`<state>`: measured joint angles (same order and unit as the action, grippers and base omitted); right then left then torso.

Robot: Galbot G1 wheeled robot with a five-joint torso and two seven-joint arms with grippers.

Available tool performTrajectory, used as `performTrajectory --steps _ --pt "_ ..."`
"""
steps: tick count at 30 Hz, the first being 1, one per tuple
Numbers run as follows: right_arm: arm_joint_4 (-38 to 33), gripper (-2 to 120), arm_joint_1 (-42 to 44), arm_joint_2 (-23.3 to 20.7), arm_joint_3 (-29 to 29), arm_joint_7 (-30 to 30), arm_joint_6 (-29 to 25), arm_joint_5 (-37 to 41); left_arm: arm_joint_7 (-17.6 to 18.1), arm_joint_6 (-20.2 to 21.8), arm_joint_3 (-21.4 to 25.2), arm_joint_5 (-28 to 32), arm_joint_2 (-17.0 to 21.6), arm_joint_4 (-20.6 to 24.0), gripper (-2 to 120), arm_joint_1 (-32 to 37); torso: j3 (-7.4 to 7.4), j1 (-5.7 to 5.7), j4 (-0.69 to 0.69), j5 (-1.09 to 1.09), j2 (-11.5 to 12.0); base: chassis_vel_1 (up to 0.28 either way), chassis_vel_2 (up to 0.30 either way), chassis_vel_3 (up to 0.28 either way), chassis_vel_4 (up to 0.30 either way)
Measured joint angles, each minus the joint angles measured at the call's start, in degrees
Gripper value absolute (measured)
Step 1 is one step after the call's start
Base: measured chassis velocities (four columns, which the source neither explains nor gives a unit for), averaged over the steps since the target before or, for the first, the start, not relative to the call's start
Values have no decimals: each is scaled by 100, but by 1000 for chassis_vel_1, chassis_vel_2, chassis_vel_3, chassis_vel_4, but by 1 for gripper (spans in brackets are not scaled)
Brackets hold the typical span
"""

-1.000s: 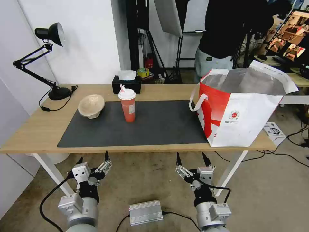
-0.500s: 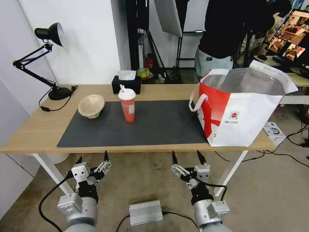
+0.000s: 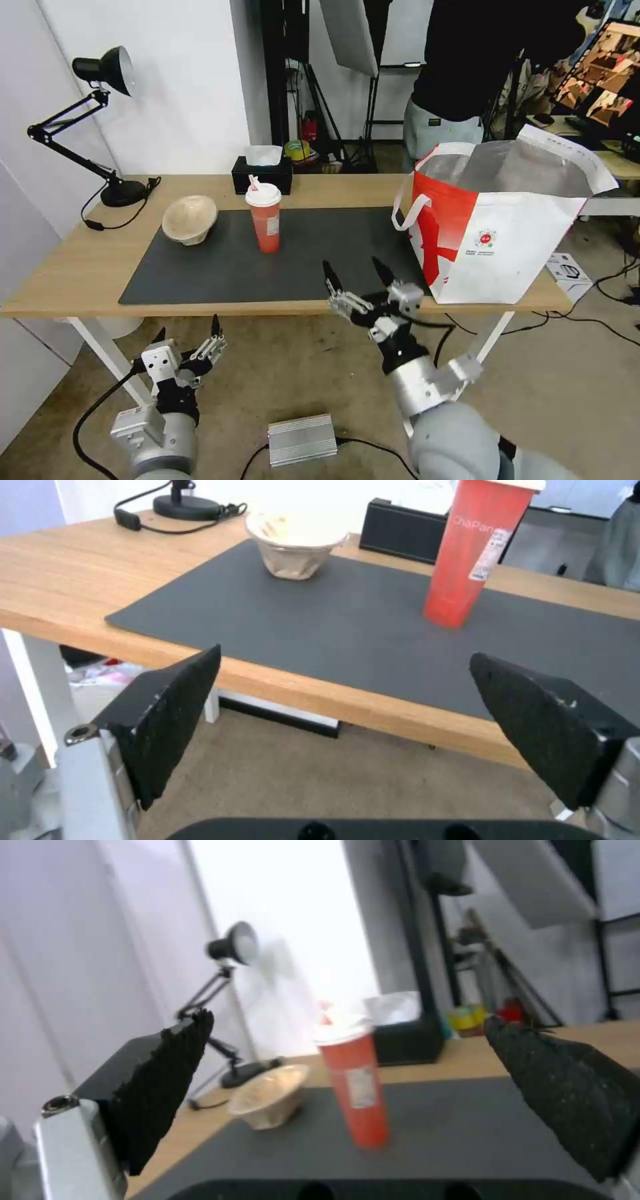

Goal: Pick up the trash from the table and place it into the takeout bag.

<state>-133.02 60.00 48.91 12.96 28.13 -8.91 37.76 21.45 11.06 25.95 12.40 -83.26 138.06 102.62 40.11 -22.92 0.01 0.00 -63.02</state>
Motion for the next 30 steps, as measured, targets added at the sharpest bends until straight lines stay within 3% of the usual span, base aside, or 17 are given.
performTrajectory --steps 7,17,21,30 --pt "20 100 -489 -62 170 -283 302 284 3 1 24 -3 38 20 100 24 0 0 -2 0 0 0 0 0 0" --pt "719 100 -2223 291 984 -292 733 875 18 12 65 -6 13 22 100 17 0 0 0 1 0 0 0 0 0" --pt "1206 100 -3024 649 1428 24 1228 904 26 12 76 -10 0 -29 100 -9 0 0 0 -2 0 0 0 0 0" --pt "1854 100 -3466 1365 1737 479 2218 975 39 8 89 -11 -23 -127 100 -54 0 0 -1 -1 0 0 0 0 0"
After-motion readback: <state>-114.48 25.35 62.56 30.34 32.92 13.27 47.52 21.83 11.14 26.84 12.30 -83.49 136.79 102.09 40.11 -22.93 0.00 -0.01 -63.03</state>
